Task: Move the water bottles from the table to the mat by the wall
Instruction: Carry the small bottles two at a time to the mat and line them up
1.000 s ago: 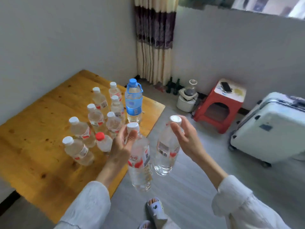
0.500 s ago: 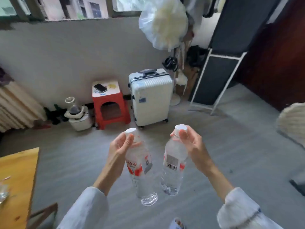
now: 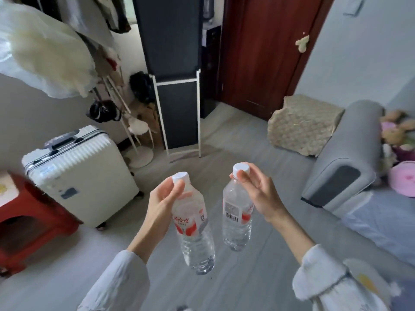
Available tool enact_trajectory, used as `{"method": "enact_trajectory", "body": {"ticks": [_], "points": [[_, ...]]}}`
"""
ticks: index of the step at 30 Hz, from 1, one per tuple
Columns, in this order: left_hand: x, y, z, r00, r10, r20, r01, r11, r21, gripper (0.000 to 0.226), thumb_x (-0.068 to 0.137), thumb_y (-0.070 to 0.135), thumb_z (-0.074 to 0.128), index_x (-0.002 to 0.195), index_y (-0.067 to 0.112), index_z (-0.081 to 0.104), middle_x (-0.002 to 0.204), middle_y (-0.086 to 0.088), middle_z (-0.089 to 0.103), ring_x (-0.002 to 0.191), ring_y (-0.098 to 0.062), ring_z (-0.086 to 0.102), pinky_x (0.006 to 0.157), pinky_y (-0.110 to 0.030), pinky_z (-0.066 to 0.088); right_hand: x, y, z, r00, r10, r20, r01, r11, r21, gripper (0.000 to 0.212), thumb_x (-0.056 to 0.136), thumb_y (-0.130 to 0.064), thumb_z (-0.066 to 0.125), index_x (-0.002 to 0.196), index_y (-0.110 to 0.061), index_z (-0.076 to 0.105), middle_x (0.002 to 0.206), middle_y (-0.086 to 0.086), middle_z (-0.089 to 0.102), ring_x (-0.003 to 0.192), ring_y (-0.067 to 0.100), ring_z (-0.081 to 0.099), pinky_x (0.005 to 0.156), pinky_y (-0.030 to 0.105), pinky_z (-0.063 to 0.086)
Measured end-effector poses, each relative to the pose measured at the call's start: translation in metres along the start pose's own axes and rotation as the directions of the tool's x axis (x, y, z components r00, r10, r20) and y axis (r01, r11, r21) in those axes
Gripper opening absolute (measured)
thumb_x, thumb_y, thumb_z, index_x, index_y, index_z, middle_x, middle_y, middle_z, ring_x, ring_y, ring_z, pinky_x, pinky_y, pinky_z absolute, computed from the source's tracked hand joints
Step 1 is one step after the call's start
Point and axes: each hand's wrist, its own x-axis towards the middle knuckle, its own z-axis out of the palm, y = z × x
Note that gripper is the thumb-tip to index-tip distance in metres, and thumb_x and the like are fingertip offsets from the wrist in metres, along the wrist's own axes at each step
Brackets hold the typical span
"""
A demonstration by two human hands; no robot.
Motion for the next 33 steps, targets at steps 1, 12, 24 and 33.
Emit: {"method": "enact_trajectory", "body": {"ticks": [1,12,24,33], "points": [[0.022,-0.001,0.013,1.0,-0.001,0.024,0.001,1.0,0.001,0.031,0.078,0.044,0.058,0.093,0.018,0.066,0.09,-0.013,0.068,0.091,-0.034,0.067,0.086,-0.056,0.049,0.013,0.005,-0.014,0.999,-0.002,-0.039,0.002,1.0,0.003,0.019,0.077,-0.042,0.057,0.089,-0.028,0.062,0.085,-0.009,0.068,0.085,-0.001,0.064,0.074,0.009,0.046],[0.292,-0.008,0.158,0.947,-0.028,0.32,0.019,0.999,0.029,0.034,0.077,0.044,0.062,0.09,0.013,0.064,0.085,-0.013,0.064,0.083,-0.03,0.064,0.084,-0.055,0.05,0.212,0.06,-0.163,0.936,0.009,-0.351,-0.021,0.999,-0.031,0.018,0.075,-0.043,0.058,0.087,-0.031,0.064,0.085,-0.01,0.071,0.09,0.003,0.065,0.078,0.01,0.047],[0.551,-0.009,0.36,0.834,-0.017,0.551,-0.041,0.995,0.092,0.02,0.084,0.031,0.06,0.096,0.017,0.066,0.085,-0.002,0.072,0.089,-0.024,0.069,0.072,-0.026,0.055,0.407,0.098,-0.357,0.841,-0.012,-0.541,-0.099,0.979,-0.176,0.013,0.085,-0.036,0.054,0.093,-0.028,0.06,0.095,0.006,0.068,0.094,0.012,0.06,0.085,0.024,0.044],[0.72,-0.018,0.53,0.835,-0.017,0.55,-0.066,0.989,0.131,0.016,0.083,0.03,0.062,0.097,0.024,0.067,0.094,0.0,0.073,0.096,-0.018,0.067,0.077,-0.026,0.049,0.56,0.126,-0.538,0.841,-0.051,-0.539,-0.092,0.968,-0.235,0.018,0.082,-0.038,0.054,0.096,-0.028,0.058,0.093,-0.016,0.064,0.091,-0.003,0.058,0.08,0.006,0.041]]}}
